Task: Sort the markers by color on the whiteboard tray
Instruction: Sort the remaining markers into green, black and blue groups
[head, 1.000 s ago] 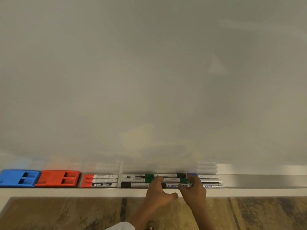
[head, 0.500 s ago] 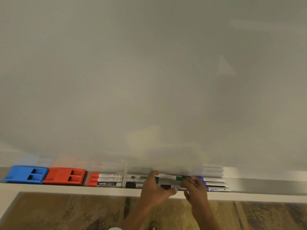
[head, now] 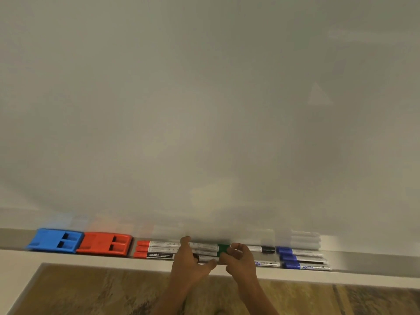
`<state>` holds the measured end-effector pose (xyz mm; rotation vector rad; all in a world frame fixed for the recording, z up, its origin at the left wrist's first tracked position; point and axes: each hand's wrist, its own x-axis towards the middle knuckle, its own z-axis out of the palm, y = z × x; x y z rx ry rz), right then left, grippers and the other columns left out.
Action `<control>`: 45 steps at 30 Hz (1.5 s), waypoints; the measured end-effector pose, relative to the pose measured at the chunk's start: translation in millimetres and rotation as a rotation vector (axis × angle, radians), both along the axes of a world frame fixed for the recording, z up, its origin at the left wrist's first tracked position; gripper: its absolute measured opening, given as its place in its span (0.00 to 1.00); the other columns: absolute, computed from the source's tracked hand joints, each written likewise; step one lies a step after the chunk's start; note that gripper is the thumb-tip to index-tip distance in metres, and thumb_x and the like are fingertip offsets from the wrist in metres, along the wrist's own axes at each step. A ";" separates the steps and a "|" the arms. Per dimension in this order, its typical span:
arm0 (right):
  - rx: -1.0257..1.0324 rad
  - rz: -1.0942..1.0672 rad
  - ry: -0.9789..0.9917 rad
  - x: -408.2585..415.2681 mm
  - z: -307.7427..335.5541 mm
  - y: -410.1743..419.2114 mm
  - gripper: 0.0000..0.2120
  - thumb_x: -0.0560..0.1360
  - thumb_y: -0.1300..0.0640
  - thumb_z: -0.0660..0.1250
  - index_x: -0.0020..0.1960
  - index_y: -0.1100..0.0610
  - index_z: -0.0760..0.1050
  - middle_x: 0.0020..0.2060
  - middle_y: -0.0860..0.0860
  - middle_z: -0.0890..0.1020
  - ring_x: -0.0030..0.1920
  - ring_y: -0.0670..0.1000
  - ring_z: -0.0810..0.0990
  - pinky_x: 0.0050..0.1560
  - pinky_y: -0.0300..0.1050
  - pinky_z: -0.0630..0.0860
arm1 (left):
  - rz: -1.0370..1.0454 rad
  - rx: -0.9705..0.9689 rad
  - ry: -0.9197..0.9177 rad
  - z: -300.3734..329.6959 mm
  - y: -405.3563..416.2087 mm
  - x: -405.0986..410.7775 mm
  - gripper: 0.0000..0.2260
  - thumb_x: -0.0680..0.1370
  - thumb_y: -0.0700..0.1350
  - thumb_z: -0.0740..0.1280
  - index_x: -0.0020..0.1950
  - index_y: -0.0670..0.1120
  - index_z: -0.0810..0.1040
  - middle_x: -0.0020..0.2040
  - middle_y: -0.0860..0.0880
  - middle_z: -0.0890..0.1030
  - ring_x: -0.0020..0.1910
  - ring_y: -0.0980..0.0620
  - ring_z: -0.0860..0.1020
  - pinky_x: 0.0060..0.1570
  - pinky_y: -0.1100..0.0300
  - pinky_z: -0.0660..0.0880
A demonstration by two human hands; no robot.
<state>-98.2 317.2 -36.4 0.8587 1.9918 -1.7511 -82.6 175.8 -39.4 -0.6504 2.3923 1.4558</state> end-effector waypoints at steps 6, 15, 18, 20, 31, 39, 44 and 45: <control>0.162 0.033 0.060 5.9 -6.0 5.7 0.18 0.62 0.58 0.75 0.49 0.53 0.74 0.46 0.51 0.83 0.47 0.51 0.81 0.51 0.56 0.81 | -0.016 -0.039 -0.015 1.2 -2.0 1.1 0.38 0.64 0.47 0.79 0.67 0.48 0.61 0.53 0.52 0.78 0.48 0.55 0.80 0.52 0.63 0.78; 0.308 0.225 0.153 5.3 -7.5 9.2 0.22 0.64 0.57 0.77 0.53 0.51 0.70 0.46 0.46 0.80 0.45 0.47 0.78 0.43 0.32 0.72 | -0.013 -0.078 0.014 8.9 -3.0 1.6 0.38 0.67 0.47 0.78 0.69 0.46 0.60 0.59 0.49 0.75 0.50 0.57 0.72 0.51 0.66 0.73; 0.330 0.280 0.191 3.6 -7.6 3.5 0.24 0.63 0.56 0.78 0.53 0.51 0.69 0.45 0.46 0.77 0.46 0.47 0.78 0.45 0.31 0.72 | 0.001 -0.063 0.012 13.7 1.5 -3.4 0.41 0.65 0.49 0.79 0.70 0.47 0.59 0.62 0.48 0.74 0.57 0.53 0.75 0.58 0.60 0.75; 0.346 0.298 0.216 2.9 -7.7 1.1 0.26 0.63 0.56 0.79 0.54 0.51 0.68 0.46 0.46 0.76 0.48 0.47 0.78 0.48 0.33 0.73 | -0.018 -0.054 -0.006 13.9 4.4 -7.8 0.41 0.63 0.49 0.79 0.68 0.47 0.59 0.60 0.48 0.75 0.59 0.49 0.77 0.60 0.57 0.77; 0.423 0.362 0.266 2.0 -7.6 -3.8 0.28 0.64 0.59 0.78 0.59 0.57 0.69 0.49 0.48 0.78 0.52 0.49 0.79 0.51 0.35 0.74 | -0.071 -0.053 -0.092 6.0 3.8 -20.9 0.30 0.64 0.47 0.76 0.59 0.46 0.64 0.53 0.46 0.77 0.51 0.49 0.78 0.46 0.62 0.77; 0.443 0.393 0.263 -0.4 -3.5 -2.1 0.29 0.64 0.59 0.77 0.61 0.58 0.68 0.51 0.49 0.79 0.55 0.52 0.79 0.53 0.38 0.75 | -0.077 -0.067 -0.110 5.6 5.7 -23.6 0.30 0.63 0.47 0.77 0.58 0.46 0.66 0.54 0.46 0.76 0.53 0.48 0.78 0.51 0.58 0.79; 0.451 0.420 0.251 -0.9 -2.2 -1.0 0.29 0.64 0.59 0.77 0.60 0.57 0.68 0.51 0.51 0.80 0.52 0.51 0.80 0.52 0.37 0.75 | -0.066 -0.064 -0.111 6.4 5.8 -23.8 0.31 0.61 0.49 0.77 0.57 0.45 0.67 0.53 0.46 0.76 0.53 0.48 0.78 0.50 0.58 0.78; 0.459 0.423 0.250 -1.3 -2.4 -0.5 0.29 0.64 0.59 0.78 0.60 0.57 0.68 0.50 0.51 0.80 0.50 0.50 0.79 0.50 0.36 0.74 | -0.063 -0.069 -0.114 7.1 5.9 -23.9 0.31 0.60 0.49 0.77 0.58 0.46 0.67 0.54 0.46 0.76 0.53 0.48 0.78 0.50 0.58 0.78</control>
